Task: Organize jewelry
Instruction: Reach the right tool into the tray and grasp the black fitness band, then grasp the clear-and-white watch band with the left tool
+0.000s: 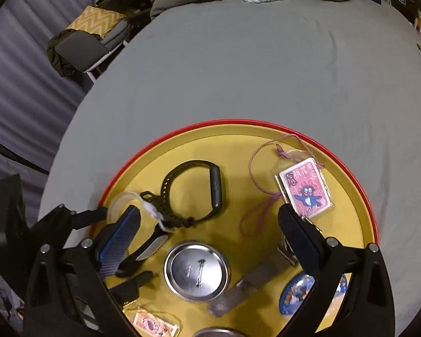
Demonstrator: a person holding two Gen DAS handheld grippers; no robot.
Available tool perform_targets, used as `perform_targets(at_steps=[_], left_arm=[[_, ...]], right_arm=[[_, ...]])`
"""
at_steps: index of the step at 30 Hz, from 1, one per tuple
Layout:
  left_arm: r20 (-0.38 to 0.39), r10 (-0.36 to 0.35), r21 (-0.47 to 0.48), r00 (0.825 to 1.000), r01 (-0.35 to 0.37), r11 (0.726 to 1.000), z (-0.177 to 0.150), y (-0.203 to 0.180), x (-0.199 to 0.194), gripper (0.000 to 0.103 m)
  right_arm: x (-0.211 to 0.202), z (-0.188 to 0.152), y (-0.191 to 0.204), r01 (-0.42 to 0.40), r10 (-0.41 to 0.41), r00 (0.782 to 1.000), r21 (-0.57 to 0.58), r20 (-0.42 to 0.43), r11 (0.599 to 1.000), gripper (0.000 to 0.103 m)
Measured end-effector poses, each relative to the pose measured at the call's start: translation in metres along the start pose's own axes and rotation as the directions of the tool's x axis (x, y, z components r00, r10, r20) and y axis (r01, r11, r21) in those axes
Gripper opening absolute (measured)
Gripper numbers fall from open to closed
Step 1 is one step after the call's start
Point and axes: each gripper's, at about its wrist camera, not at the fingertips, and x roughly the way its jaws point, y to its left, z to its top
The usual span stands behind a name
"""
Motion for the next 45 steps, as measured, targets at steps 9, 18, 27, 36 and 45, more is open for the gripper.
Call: perform_targets(at_steps=[9,18,27,36,45], left_arm=[[-0.006,0.081,0.073,0.997,-0.08,0.994,0.0,-0.015,0.01,0.097],[0.018,0.084,0.054,0.996,-0.085,0.995,0.002,-0.02,0.011,0.097],[0.008,0.14,0.069,0.99,-0.141,0.988,0.003,-0.028,0.016,0.097],[0.038,0.144,0.064,0.989,-0.146,0.987,0.001,-0.024,0.013,0.097],[0.033,0.071,-0.018,0.997,-0.071,0.997,-0.004,-0.005,0.005,0.07]], right_arm=[[0.029,0.0,-0.006,0.016,-0.012,0.998,0.063,-0.057,0.998,0.094],[0.046,0.001,0.011,0.105,-0.106,0.988,-0.013,-0.112,0.994,0.094],[0.045,-0.005,0.014,0.207,-0.203,0.976,0.046,-0.081,0.977,0.095],[0.056,0.006,0.034,0.254,-0.256,0.96,-0.028,-0.113,0.967,0.093],[0.051,0.012,0.058,0.257,-0.264,0.959,-0.074,-0.108,0.964,0.014]])
